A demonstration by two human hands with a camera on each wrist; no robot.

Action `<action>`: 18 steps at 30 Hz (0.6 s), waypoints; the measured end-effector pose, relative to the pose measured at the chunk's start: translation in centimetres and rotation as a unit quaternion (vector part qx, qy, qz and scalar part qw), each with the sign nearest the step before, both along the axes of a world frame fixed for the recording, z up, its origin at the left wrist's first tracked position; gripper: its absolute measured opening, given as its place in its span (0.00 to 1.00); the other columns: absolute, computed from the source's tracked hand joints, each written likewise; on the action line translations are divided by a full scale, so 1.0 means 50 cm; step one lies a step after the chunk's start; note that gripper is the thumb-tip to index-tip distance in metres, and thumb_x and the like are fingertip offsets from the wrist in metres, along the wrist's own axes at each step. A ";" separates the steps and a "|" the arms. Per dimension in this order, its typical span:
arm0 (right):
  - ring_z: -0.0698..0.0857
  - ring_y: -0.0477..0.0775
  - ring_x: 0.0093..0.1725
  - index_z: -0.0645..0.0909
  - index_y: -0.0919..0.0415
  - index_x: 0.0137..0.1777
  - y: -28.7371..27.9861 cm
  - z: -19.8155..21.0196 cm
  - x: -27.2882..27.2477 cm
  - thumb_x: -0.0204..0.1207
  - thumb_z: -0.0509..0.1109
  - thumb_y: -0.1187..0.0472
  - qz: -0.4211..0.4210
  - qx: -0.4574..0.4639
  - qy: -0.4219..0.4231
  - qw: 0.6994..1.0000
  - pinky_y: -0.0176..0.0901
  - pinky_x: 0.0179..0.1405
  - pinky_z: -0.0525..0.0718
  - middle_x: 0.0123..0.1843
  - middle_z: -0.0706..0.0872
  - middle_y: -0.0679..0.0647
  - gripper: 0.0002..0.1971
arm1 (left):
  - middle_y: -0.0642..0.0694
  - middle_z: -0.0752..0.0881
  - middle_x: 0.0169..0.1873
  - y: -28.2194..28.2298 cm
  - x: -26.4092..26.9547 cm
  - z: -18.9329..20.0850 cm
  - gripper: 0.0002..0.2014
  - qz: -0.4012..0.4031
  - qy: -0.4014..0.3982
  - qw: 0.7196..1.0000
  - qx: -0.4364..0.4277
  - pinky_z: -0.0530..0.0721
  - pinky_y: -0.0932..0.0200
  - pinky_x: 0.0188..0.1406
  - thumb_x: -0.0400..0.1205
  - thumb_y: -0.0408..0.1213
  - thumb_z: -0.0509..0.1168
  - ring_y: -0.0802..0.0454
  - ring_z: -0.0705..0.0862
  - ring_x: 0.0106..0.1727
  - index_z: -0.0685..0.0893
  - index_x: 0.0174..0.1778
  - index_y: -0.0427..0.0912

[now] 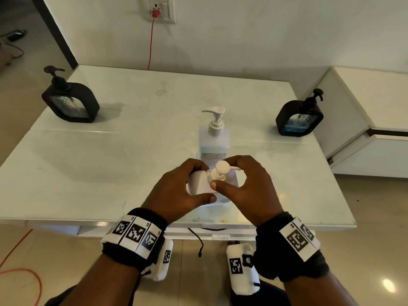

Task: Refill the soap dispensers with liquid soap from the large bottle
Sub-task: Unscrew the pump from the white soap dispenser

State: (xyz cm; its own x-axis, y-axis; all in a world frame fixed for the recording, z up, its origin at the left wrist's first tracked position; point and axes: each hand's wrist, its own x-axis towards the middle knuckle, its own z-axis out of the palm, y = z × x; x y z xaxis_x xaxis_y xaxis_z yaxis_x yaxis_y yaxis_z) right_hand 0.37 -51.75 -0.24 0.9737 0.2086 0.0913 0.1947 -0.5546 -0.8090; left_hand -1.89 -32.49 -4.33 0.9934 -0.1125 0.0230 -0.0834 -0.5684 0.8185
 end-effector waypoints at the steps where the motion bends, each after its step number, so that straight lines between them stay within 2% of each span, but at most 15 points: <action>1: 0.79 0.38 0.57 0.79 0.37 0.54 -0.002 0.002 0.000 0.67 0.83 0.52 0.003 0.008 0.003 1.000 0.31 0.59 0.74 0.55 0.83 0.35 0.20 | 0.69 0.82 0.57 0.000 0.000 0.000 0.32 0.000 0.002 1.000 0.001 0.88 0.61 0.59 0.69 0.60 0.83 0.64 0.84 0.58 0.72 0.63 0.66; 3: 0.80 0.40 0.61 0.80 0.42 0.64 -0.006 0.004 -0.001 0.68 0.83 0.56 0.016 0.023 0.014 1.000 0.38 0.64 0.76 0.57 0.85 0.33 0.25 | 0.67 0.82 0.57 0.000 0.001 0.000 0.31 -0.001 0.003 1.000 0.003 0.87 0.61 0.59 0.71 0.55 0.84 0.62 0.84 0.59 0.72 0.64 0.64; 5: 0.80 0.39 0.63 0.75 0.38 0.72 -0.007 0.003 -0.001 0.67 0.84 0.56 0.024 0.030 0.016 0.999 0.36 0.65 0.74 0.56 0.84 0.27 0.34 | 0.65 0.82 0.58 -0.001 0.002 0.000 0.31 -0.003 0.001 1.000 0.004 0.86 0.62 0.59 0.72 0.54 0.83 0.61 0.84 0.58 0.72 0.64 0.63; 7: 0.80 0.42 0.64 0.71 0.33 0.73 -0.002 -0.003 -0.001 0.64 0.85 0.53 0.018 0.020 0.008 1.000 0.40 0.66 0.73 0.56 0.83 0.26 0.39 | 0.64 0.82 0.59 -0.001 0.001 -0.002 0.31 -0.004 -0.002 1.000 0.004 0.86 0.62 0.60 0.72 0.55 0.83 0.60 0.84 0.58 0.72 0.65 0.62; 10: 0.80 0.42 0.63 0.71 0.32 0.71 0.006 -0.006 -0.003 0.64 0.85 0.53 0.013 0.010 -0.005 1.000 0.49 0.66 0.78 0.55 0.79 0.23 0.38 | 0.69 0.81 0.57 0.001 0.000 -0.006 0.32 -0.004 -0.001 1.000 0.001 0.87 0.61 0.59 0.71 0.56 0.83 0.65 0.83 0.58 0.72 0.65 0.63; 13: 0.82 0.42 0.61 0.73 0.37 0.73 0.002 0.004 -0.004 0.67 0.83 0.56 0.011 0.040 -0.009 0.999 0.52 0.67 0.78 0.56 0.83 0.28 0.36 | 0.72 0.81 0.56 0.003 0.001 -0.006 0.31 -0.002 0.002 1.000 0.003 0.88 0.61 0.59 0.71 0.56 0.83 0.68 0.82 0.58 0.72 0.64 0.66; 15: 0.83 0.41 0.62 0.74 0.41 0.74 -0.003 0.013 -0.006 0.68 0.83 0.57 0.007 0.071 -0.019 0.997 0.50 0.68 0.79 0.58 0.85 0.33 0.35 | 0.72 0.81 0.56 0.004 0.002 -0.007 0.31 -0.001 0.003 1.000 0.005 0.88 0.61 0.59 0.71 0.56 0.83 0.70 0.82 0.58 0.72 0.63 0.67; 18: 0.83 0.41 0.63 0.74 0.44 0.75 -0.006 0.030 -0.006 0.69 0.83 0.62 0.001 0.118 -0.025 0.993 0.52 0.69 0.80 0.60 0.86 0.38 0.36 | 0.71 0.83 0.56 0.005 0.001 -0.006 0.31 0.002 0.005 1.000 0.000 0.88 0.56 0.60 0.68 0.62 0.81 0.69 0.83 0.58 0.72 0.62 0.69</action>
State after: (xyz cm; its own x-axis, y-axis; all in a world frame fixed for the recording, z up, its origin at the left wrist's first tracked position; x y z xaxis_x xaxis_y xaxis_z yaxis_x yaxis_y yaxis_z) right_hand 0.07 -52.03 1.27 0.9662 0.1777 0.1869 0.2396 -0.3502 -0.9055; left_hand -1.82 -32.25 -4.62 0.9941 -0.1082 0.0121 -0.0719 -0.5688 0.8194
